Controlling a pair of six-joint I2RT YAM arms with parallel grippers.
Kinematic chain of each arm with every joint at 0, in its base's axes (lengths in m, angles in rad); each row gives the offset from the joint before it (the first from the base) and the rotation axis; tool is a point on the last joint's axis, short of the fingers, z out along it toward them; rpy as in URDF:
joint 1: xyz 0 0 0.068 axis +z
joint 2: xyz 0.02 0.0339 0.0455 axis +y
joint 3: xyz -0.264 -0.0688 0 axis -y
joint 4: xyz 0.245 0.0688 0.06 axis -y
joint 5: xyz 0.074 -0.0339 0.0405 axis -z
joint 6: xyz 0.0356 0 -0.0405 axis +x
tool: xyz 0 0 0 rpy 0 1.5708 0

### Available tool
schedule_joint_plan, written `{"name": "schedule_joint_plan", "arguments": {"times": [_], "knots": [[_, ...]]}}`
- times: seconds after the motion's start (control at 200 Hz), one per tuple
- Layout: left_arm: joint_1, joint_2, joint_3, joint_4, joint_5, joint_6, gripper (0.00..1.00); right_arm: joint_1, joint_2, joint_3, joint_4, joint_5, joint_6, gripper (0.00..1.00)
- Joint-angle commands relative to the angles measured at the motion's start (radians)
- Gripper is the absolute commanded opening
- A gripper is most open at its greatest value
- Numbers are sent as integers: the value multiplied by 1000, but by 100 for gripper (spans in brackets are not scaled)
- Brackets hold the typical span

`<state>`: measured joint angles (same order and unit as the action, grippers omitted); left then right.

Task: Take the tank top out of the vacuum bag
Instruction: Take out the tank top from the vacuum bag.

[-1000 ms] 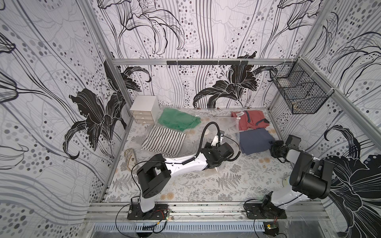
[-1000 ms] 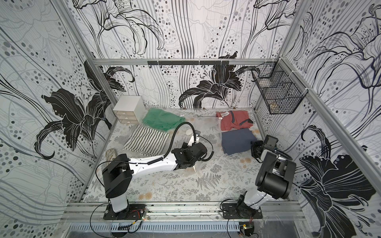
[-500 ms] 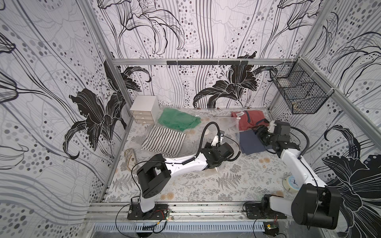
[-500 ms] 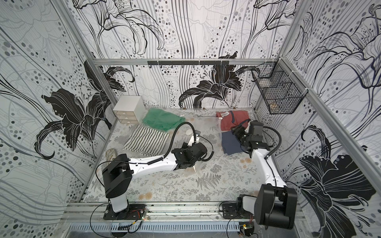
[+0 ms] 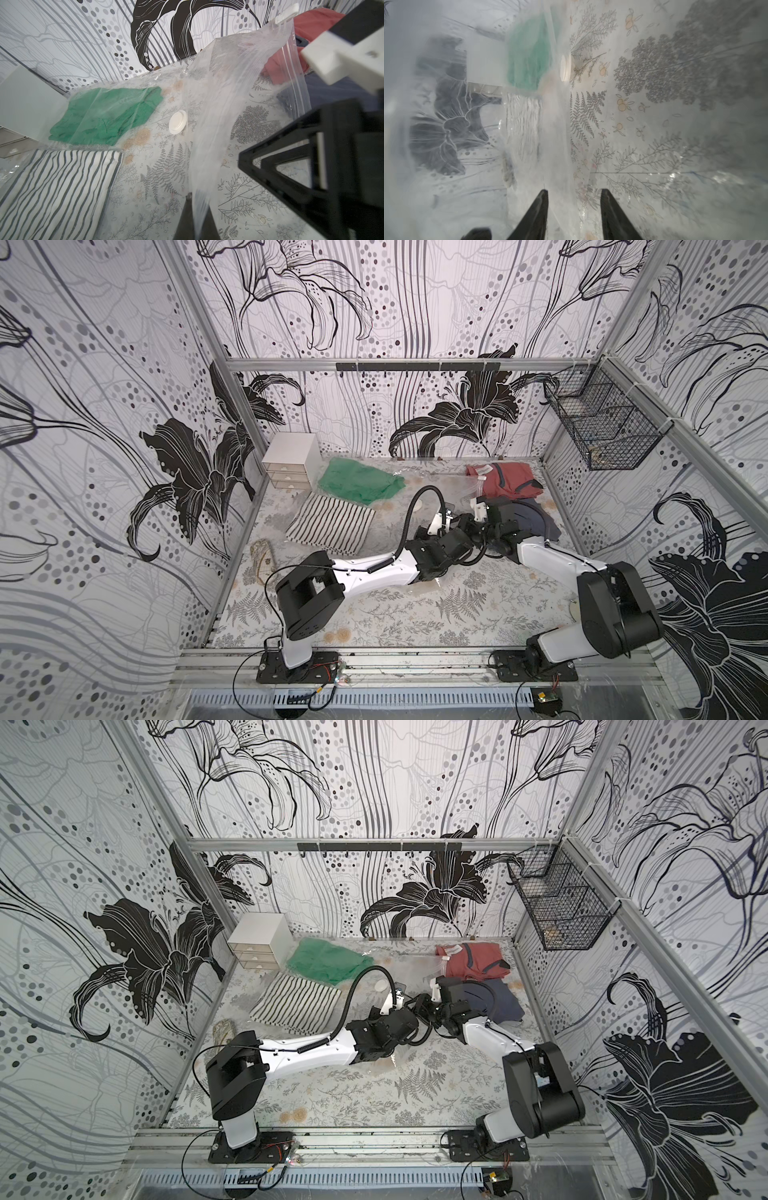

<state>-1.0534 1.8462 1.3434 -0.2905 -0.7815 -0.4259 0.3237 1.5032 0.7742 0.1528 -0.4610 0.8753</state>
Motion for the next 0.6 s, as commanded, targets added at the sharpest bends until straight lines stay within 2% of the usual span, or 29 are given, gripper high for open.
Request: {"name": "schedule_joint_plan", "arguments": {"times": [0.0, 0.205, 0.325, 0.421, 0.596], "knots": [[-13, -31, -4, 65, -23, 15, 0, 13, 58, 24, 187, -3, 65, 44], [-30, -42, -13, 101, -38, 39, 0, 14, 250, -32, 585, 6, 230, 43], [-42, -54, -30, 141, -50, 67, 0, 17, 356, -24, 742, 3, 318, 41], [-49, -59, -33, 150, -65, 78, 0, 28, 413, -27, 822, 26, 353, 40], [-64, -64, -45, 189, -81, 102, 0, 85, 479, 17, 859, 58, 370, 40]]}}
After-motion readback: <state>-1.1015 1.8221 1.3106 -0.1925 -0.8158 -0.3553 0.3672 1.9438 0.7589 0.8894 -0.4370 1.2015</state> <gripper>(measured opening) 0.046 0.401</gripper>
